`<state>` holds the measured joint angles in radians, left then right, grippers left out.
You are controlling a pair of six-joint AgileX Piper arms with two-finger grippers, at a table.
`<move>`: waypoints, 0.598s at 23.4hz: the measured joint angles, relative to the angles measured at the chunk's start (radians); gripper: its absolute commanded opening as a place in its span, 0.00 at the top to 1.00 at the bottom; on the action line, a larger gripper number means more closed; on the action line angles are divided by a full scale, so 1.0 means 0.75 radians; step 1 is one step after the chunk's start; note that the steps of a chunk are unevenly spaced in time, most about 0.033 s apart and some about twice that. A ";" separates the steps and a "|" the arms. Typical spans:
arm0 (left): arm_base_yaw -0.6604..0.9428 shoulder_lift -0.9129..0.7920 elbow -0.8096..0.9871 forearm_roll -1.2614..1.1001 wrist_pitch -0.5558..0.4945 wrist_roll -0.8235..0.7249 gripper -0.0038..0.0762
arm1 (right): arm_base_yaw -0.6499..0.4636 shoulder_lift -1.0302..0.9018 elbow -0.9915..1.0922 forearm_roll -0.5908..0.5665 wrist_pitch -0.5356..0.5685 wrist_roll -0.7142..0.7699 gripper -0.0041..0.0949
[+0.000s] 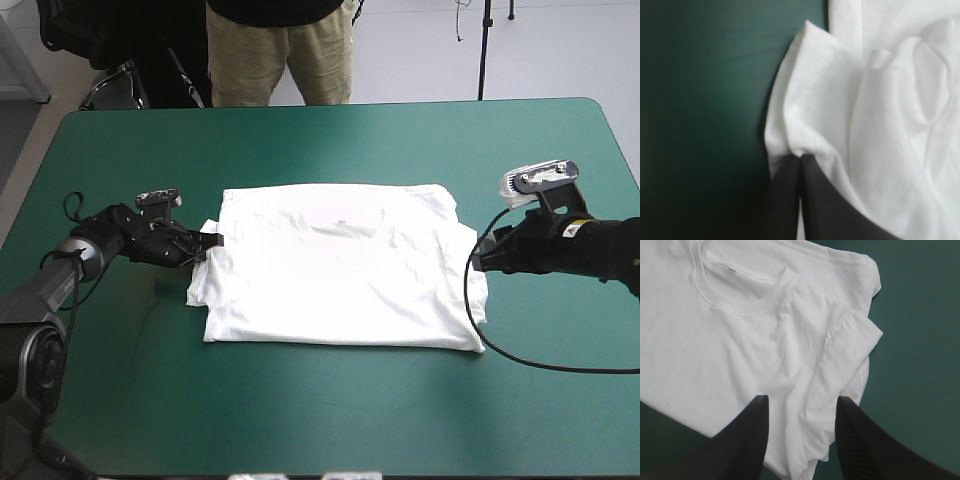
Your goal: Fold the cloth
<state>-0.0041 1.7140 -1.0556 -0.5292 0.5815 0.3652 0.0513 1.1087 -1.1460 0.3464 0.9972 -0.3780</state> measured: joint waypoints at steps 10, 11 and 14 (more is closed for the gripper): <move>-0.023 -0.112 -0.147 0.005 0.136 0.065 0.97 | 0.000 0.000 0.000 0.001 0.000 0.000 0.55; -0.055 -0.129 -0.206 0.006 0.211 0.079 0.97 | 0.000 0.000 0.000 0.001 0.003 0.000 0.55; -0.195 -0.135 -0.296 0.007 0.324 0.095 0.97 | 0.000 0.000 0.000 0.001 0.019 0.000 0.55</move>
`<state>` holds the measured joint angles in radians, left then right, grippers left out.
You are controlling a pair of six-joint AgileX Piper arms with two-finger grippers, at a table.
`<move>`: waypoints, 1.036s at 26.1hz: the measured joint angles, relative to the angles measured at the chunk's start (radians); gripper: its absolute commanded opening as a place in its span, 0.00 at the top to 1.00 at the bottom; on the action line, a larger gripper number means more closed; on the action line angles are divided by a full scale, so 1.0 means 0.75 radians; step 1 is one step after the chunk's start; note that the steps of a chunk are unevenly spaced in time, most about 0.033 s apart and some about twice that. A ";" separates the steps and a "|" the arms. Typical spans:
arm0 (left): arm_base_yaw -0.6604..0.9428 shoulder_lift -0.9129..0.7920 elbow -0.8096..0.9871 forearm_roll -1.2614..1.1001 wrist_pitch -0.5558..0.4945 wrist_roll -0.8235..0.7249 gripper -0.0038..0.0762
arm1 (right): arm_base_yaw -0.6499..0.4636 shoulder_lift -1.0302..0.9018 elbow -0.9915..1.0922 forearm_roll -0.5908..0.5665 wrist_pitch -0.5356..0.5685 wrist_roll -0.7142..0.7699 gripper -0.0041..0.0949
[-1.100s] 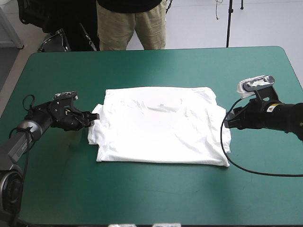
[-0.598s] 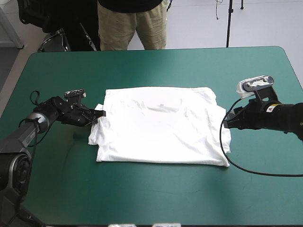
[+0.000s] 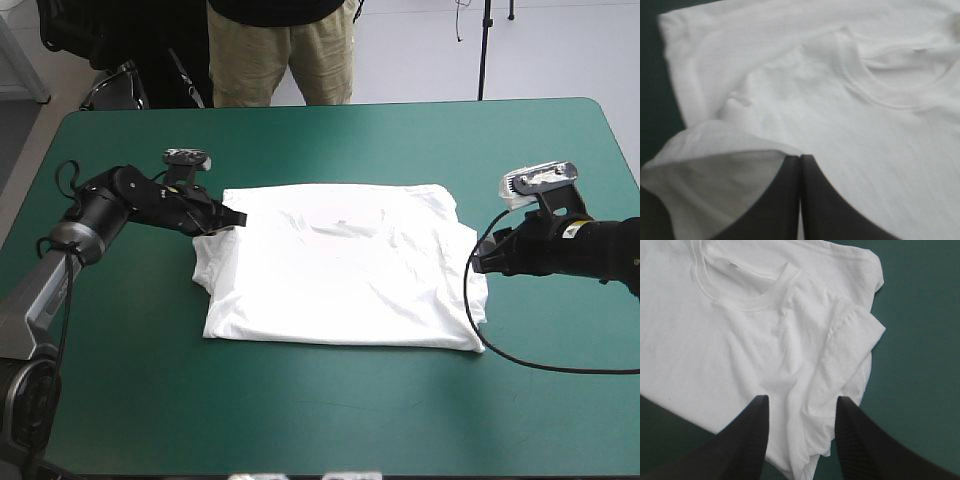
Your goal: Fold the cloth
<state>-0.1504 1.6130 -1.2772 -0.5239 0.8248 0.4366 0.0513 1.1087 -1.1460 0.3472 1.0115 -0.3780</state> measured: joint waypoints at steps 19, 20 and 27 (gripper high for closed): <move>-0.367 0.298 -0.019 0.208 -0.111 -0.070 0.47 | 0.000 0.000 0.000 0.004 0.085 -0.041 0.50; -0.367 0.290 -0.019 0.213 -0.103 -0.071 0.44 | 0.000 0.000 0.000 0.004 0.086 -0.042 0.49; -0.345 0.036 -0.024 0.227 0.030 -0.095 0.44 | 0.000 -0.051 0.000 -0.028 0.119 -0.044 0.49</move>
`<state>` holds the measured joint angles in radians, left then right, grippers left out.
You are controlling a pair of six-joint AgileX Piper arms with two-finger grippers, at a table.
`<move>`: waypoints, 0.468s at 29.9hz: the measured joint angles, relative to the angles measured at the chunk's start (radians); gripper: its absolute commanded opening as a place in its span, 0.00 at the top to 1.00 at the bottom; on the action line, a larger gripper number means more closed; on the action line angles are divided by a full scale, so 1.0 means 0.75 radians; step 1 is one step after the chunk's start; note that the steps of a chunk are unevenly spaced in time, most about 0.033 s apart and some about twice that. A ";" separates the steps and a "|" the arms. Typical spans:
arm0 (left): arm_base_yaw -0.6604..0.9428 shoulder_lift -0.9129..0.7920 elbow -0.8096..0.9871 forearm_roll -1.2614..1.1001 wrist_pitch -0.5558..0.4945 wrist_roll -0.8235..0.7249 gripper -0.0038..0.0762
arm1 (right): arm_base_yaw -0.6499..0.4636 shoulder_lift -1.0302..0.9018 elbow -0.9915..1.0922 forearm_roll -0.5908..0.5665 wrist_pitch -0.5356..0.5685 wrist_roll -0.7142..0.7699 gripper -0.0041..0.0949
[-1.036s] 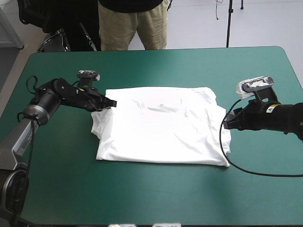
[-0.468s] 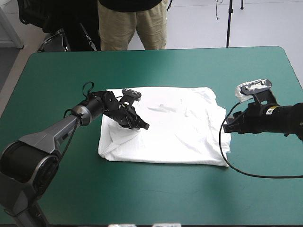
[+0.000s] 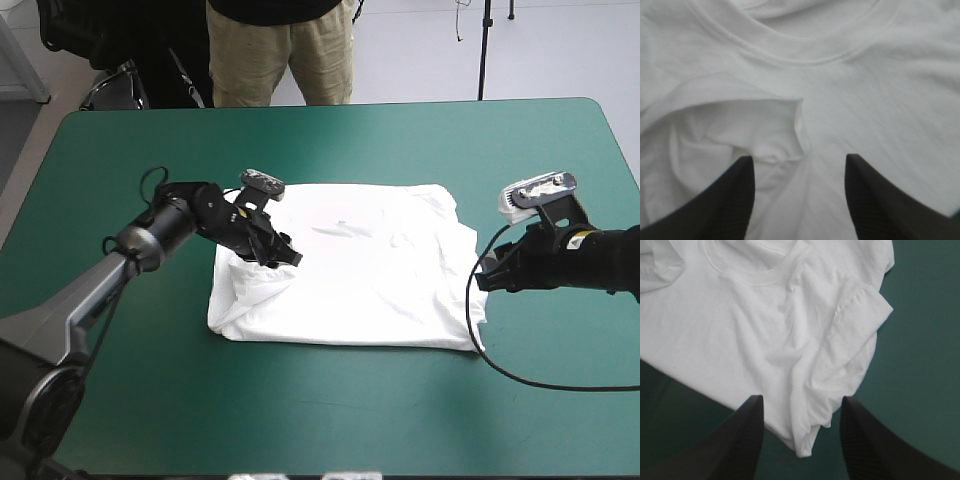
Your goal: Fold the cloth
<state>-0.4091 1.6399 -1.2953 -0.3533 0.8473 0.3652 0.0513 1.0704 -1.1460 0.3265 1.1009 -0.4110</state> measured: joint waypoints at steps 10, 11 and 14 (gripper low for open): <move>0.141 -0.337 0.340 0.197 0.186 -0.205 0.44 | 0.000 -0.128 0.159 -0.110 0.060 0.089 0.49; 0.159 -0.362 0.400 0.197 0.175 -0.214 0.44 | 0.000 -0.133 0.181 -0.109 0.054 0.090 0.49; 0.205 -0.404 0.530 0.164 0.114 -0.228 0.44 | 0.000 -0.136 0.216 -0.095 0.039 0.093 0.49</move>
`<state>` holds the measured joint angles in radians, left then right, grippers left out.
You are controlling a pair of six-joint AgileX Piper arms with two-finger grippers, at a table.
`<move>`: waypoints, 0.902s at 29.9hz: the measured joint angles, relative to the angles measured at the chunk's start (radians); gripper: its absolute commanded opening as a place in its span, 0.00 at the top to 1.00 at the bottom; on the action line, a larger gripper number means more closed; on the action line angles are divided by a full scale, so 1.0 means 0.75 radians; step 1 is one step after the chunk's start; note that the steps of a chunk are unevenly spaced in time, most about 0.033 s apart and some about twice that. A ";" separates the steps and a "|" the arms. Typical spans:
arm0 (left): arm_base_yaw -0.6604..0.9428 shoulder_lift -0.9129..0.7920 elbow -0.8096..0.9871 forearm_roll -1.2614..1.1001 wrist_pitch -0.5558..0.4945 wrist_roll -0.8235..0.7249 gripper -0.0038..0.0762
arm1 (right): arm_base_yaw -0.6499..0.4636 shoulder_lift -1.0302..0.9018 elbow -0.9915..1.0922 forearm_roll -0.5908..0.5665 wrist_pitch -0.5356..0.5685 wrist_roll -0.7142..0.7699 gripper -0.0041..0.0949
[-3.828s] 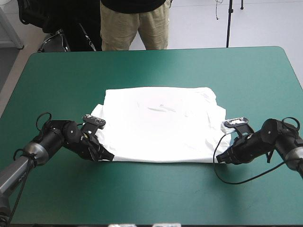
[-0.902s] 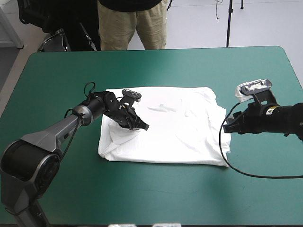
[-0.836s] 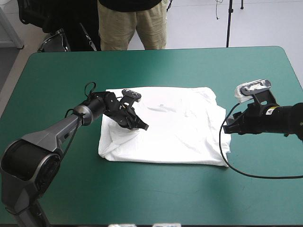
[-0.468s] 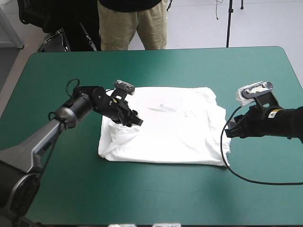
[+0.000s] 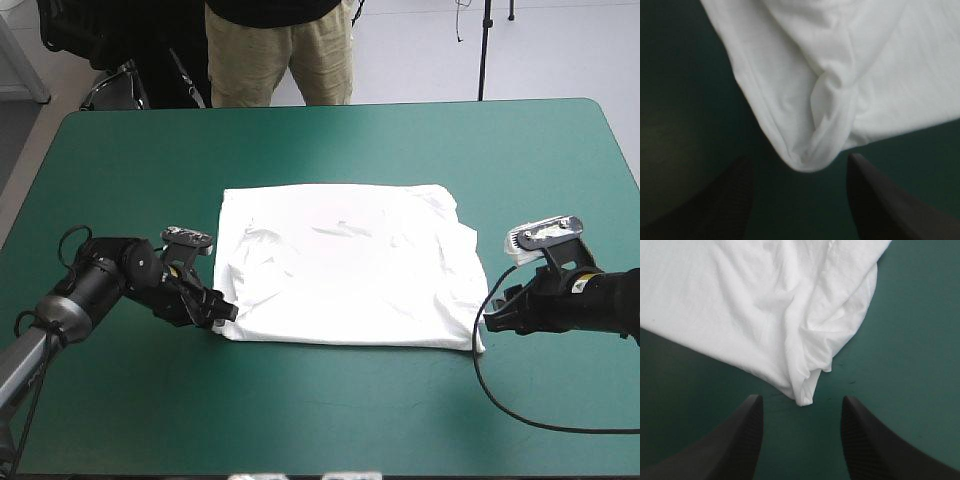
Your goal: Fold the cloth
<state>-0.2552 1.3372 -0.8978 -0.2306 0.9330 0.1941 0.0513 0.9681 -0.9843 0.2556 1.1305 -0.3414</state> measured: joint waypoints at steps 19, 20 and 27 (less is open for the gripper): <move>0.037 0.201 0.074 -0.079 -0.146 0.024 0.82 | 0.000 0.000 0.065 0.014 -0.110 0.001 0.49; 0.038 0.202 0.074 -0.066 -0.146 0.024 0.91 | 0.000 0.000 0.065 0.013 -0.110 0.001 0.49; 0.041 0.209 0.074 -0.065 -0.149 0.055 0.97 | 0.000 0.036 0.065 -0.008 -0.037 0.001 0.49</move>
<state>-0.2241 1.4939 -0.8420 -0.2795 0.8212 0.2353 0.0513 0.9954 -0.9354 0.2493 1.1029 -0.3405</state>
